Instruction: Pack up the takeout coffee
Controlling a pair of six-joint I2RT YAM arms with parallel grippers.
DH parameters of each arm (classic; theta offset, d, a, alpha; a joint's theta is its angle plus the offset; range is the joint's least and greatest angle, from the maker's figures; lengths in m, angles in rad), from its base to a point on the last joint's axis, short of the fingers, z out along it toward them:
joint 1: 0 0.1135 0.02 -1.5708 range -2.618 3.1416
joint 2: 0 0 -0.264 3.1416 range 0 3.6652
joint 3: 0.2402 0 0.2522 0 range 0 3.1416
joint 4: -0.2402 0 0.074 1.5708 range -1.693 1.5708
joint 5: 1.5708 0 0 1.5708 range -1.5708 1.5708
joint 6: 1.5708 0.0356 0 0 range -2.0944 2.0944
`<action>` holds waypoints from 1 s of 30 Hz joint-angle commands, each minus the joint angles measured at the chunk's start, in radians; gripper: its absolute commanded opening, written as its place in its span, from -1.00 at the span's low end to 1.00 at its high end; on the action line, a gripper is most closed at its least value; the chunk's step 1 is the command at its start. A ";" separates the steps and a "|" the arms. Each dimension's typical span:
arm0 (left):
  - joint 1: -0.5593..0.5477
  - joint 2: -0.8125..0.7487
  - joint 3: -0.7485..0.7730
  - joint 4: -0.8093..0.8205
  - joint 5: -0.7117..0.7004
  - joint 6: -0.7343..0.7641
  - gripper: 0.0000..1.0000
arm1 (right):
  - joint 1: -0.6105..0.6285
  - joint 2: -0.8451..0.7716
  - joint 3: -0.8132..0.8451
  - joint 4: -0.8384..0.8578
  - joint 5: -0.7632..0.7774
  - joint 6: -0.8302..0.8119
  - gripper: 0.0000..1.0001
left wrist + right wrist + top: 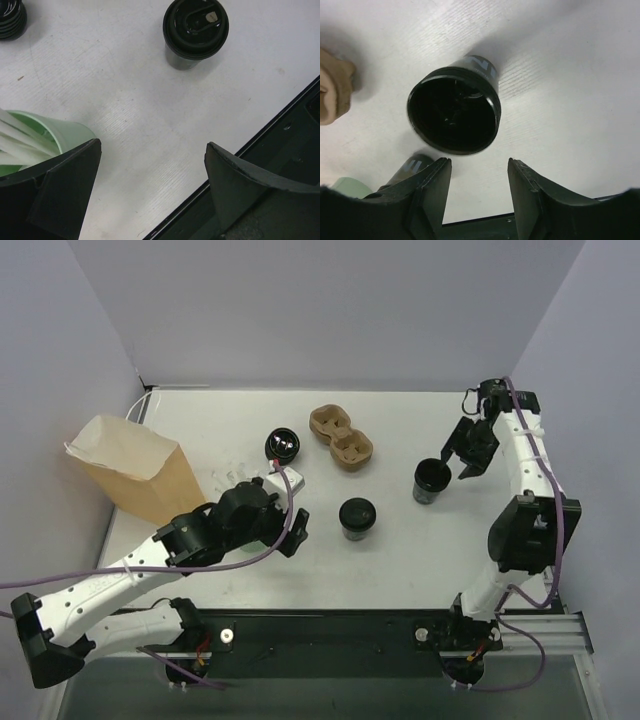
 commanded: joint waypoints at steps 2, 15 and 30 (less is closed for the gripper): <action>0.010 0.144 0.150 0.076 0.031 -0.043 0.86 | 0.062 -0.266 -0.076 -0.016 -0.075 0.001 0.00; 0.133 0.563 0.343 0.214 0.243 -0.130 0.65 | 0.408 -0.710 -0.833 0.714 -0.160 0.260 -0.04; 0.147 0.700 0.274 0.353 0.254 -0.112 0.62 | 0.473 -0.753 -1.103 1.072 -0.139 0.406 -0.25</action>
